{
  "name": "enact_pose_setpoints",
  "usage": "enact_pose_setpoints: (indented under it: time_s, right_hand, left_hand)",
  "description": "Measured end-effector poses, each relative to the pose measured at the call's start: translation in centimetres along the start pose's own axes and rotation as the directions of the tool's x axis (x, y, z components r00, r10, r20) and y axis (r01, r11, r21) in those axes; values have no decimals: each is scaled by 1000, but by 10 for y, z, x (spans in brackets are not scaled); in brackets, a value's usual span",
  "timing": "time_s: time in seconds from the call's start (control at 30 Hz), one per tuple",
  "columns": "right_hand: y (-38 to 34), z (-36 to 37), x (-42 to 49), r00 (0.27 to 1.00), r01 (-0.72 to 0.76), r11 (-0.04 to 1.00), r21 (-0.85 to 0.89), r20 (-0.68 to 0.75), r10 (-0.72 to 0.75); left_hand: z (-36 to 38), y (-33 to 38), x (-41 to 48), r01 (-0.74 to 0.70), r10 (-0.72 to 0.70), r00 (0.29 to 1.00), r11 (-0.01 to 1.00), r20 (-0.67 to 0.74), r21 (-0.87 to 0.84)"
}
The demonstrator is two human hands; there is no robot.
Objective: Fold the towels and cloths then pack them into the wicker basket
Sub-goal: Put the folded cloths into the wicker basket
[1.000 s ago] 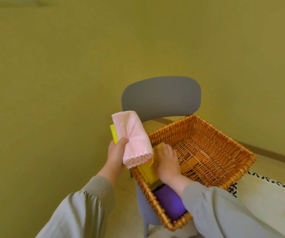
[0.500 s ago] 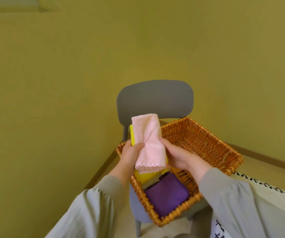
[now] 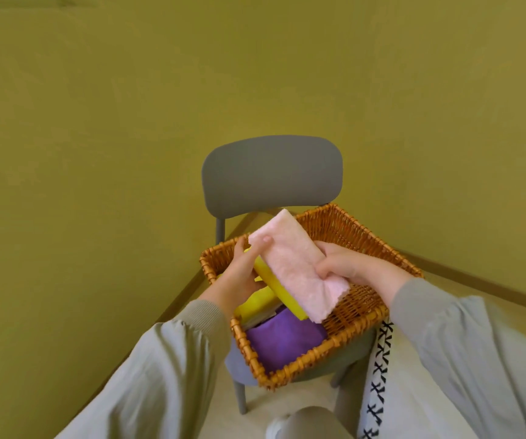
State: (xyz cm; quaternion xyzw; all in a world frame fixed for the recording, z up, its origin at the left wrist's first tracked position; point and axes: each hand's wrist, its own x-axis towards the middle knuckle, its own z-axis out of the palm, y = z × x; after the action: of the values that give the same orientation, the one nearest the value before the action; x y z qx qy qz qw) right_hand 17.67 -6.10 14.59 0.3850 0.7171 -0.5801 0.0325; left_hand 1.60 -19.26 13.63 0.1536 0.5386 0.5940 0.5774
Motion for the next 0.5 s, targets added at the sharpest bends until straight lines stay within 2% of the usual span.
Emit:
enact_pose_setpoints:
  time_s: [0.1,0.2,0.27,0.37,0.43,0.5]
  right_hand:
    - [-3,-7,-5,999,-21,999,-27,41,22]
    - [-1,-9,-8,991,-10,989,-148,128,29]
    - [0,-8,-6,983,6,957,-291,179,48]
    - [-9,-5,-7,976,-5,859,-512,184,116]
    - [-14,-2,-9,977,-45,811,-584,143,158]
    - [-13,3,-8,982,-57,781,-622,106,156]
  left_hand:
    - [0,6,-6,69,-65,996,995,53,-68]
    - [-7,9,0,139,-131,990,976,55,-165]
    - [-10,11,-1,172,-168,982,984,86,-39]
    - [-17,15,2,186,-247,952,936,182,299]
    - [-17,17,5,155,-279,934,879,223,451]
    - [-13,21,5,88,-250,935,851,252,518]
